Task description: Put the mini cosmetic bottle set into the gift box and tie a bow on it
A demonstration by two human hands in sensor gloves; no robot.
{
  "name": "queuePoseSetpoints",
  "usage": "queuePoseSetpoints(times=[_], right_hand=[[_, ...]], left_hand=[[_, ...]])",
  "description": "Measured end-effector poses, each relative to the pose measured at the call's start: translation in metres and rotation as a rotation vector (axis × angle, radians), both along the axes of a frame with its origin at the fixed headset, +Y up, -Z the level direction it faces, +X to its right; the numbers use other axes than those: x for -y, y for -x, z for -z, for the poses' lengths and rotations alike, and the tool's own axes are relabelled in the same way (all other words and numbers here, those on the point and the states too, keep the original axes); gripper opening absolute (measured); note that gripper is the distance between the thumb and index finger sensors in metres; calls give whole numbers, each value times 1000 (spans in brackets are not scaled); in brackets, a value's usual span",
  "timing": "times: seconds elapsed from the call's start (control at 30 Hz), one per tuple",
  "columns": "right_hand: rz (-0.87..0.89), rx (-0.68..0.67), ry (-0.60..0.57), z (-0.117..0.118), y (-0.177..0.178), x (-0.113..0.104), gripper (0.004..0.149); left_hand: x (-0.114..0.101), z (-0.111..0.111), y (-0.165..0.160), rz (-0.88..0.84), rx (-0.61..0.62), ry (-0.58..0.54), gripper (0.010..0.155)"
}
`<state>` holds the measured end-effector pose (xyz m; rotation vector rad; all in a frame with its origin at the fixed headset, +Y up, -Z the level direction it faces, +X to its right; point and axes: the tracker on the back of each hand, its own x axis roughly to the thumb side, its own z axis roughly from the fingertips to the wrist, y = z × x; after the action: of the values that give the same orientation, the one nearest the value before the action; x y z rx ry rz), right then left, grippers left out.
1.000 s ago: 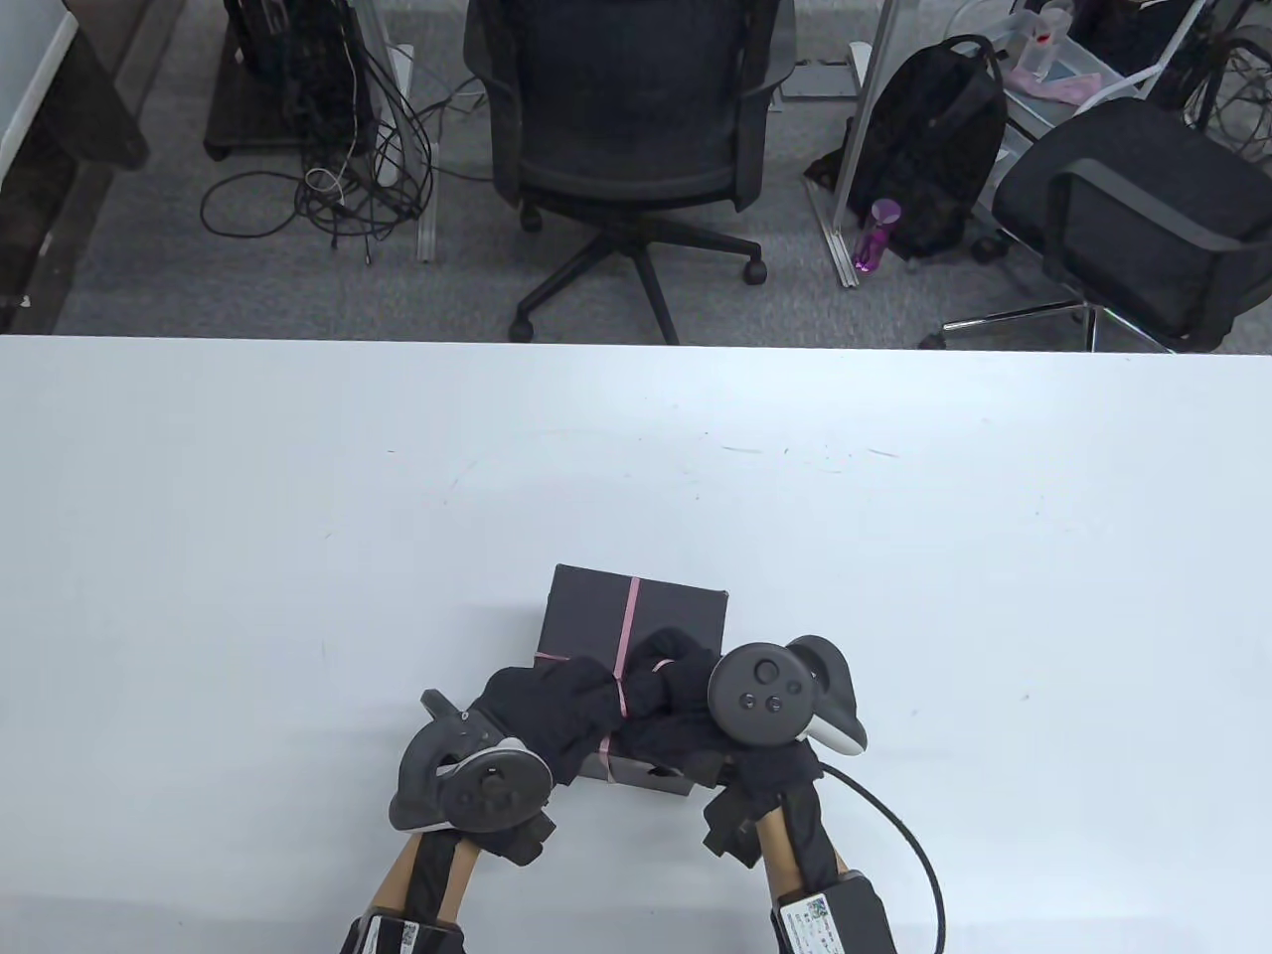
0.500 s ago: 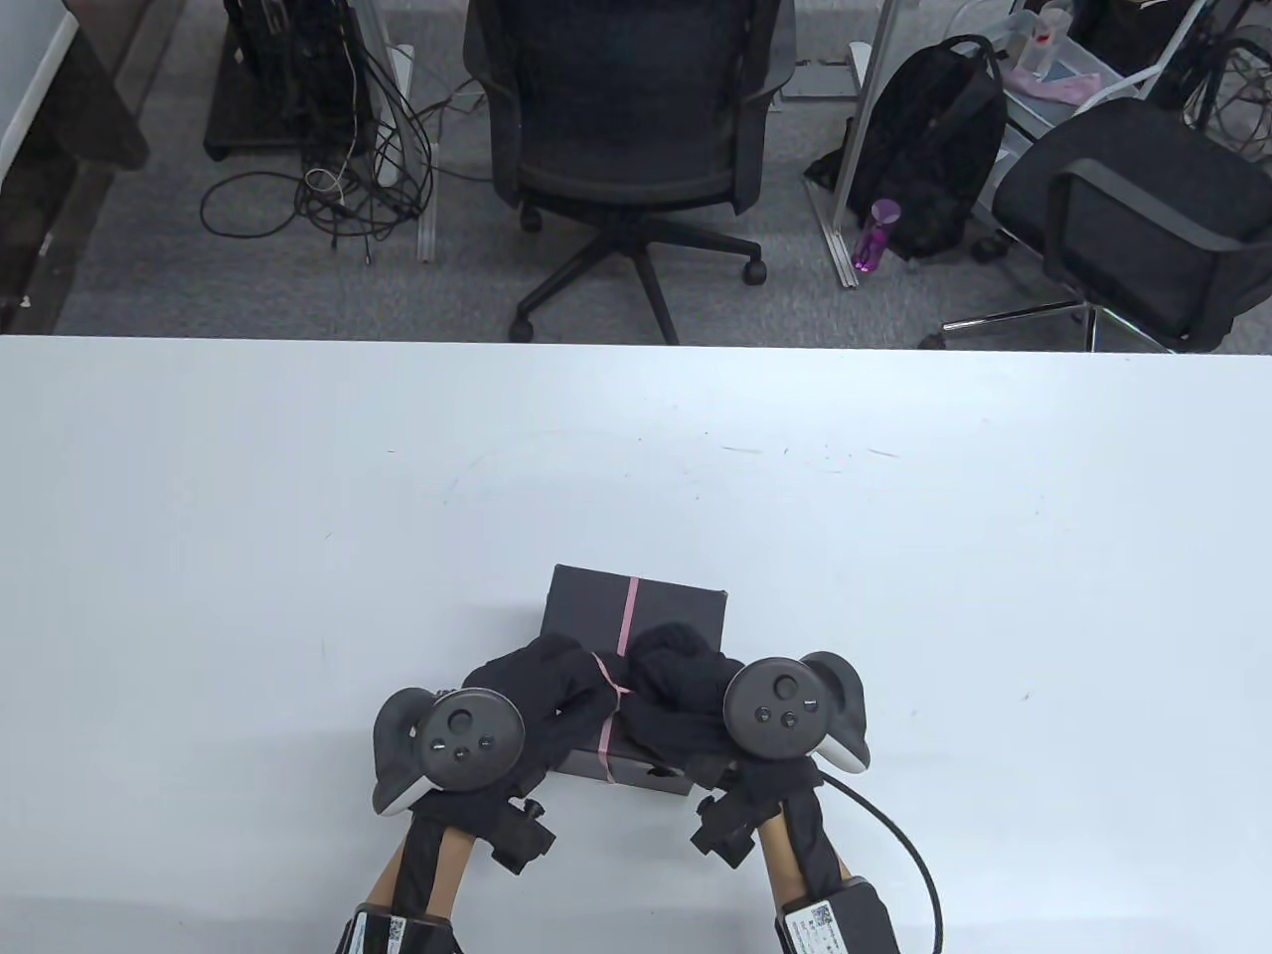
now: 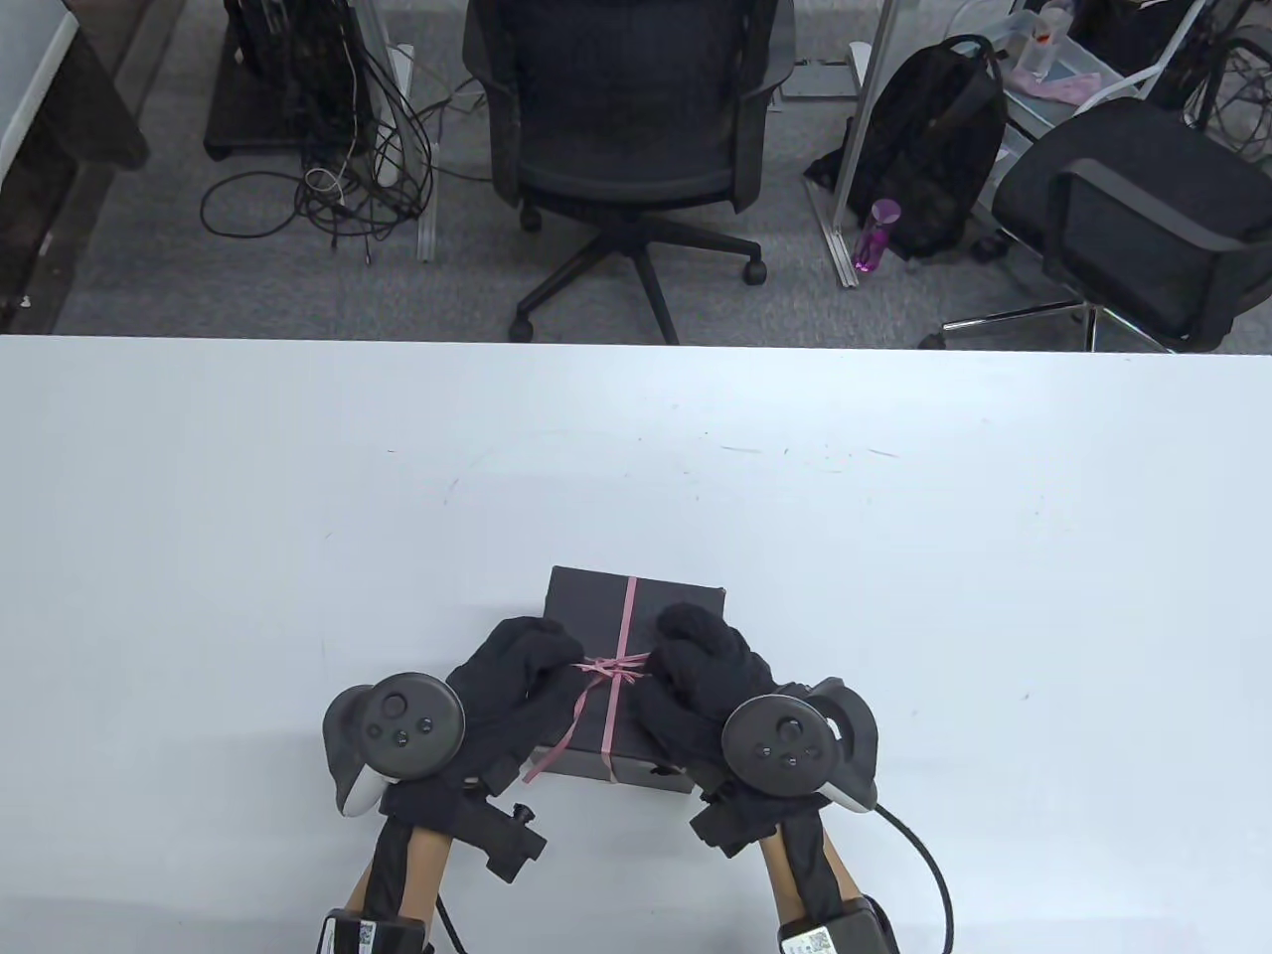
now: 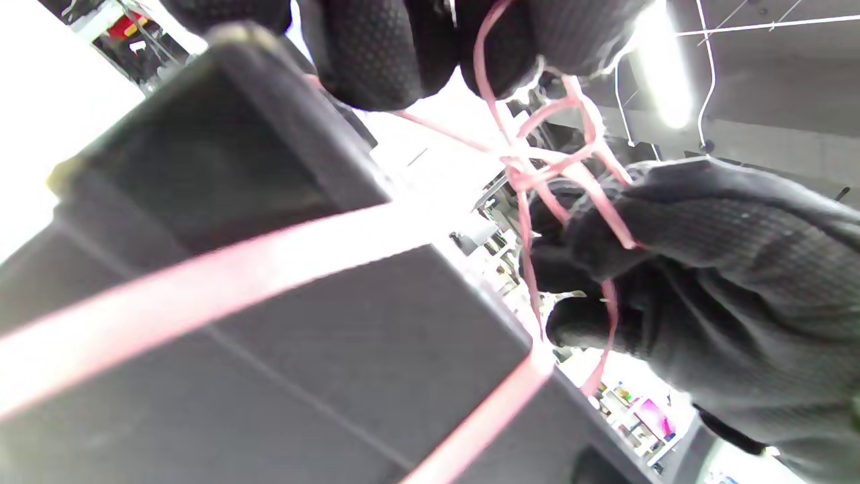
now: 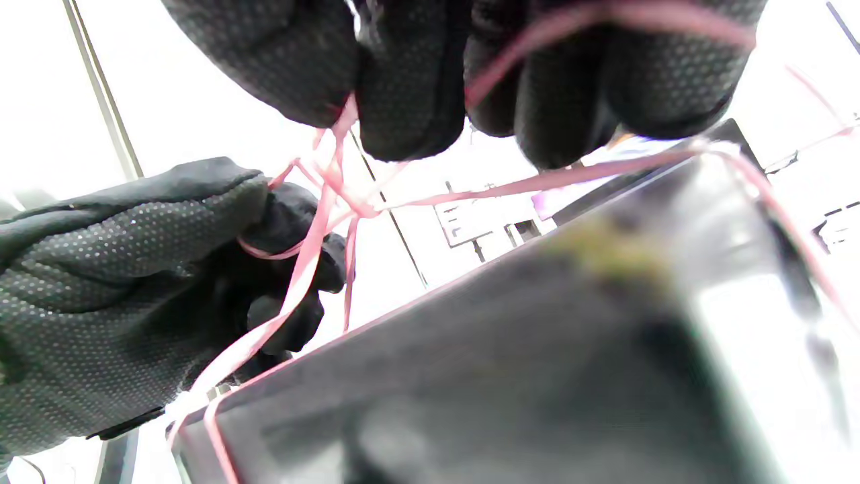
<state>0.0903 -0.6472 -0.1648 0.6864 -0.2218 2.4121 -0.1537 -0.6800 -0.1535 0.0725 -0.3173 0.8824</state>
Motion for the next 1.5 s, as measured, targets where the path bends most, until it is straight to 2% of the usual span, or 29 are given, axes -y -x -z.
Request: queuePoseSetpoints(times=[0.13,0.3,0.6,0.77,1.27,1.3,1.4,1.5], right_hand=[[-9,32,-13,0,-6,-4,39],[-14,58,1,2,-14,-6,39],[-56,140,34,8,-33,-7,39],[-49,138,89,12,-41,-5,39],[-85,163,148,16,-47,-2,40],[-81,176,142,15,-48,-4,43],[-114,224,58,10,-49,-11,53],[-193,277,-81,3,-48,-19,58]], left_hand=[[-5,-3,3,37,-62,-49,38],[-5,-3,5,37,-83,-55,37],[-1,1,14,66,-128,-28,38],[2,3,17,75,-130,-4,37],[-4,2,18,153,-141,42,39],[-7,0,18,172,-163,26,42],[-20,-9,18,340,-277,-113,56],[-29,-17,17,487,-368,-234,62]])
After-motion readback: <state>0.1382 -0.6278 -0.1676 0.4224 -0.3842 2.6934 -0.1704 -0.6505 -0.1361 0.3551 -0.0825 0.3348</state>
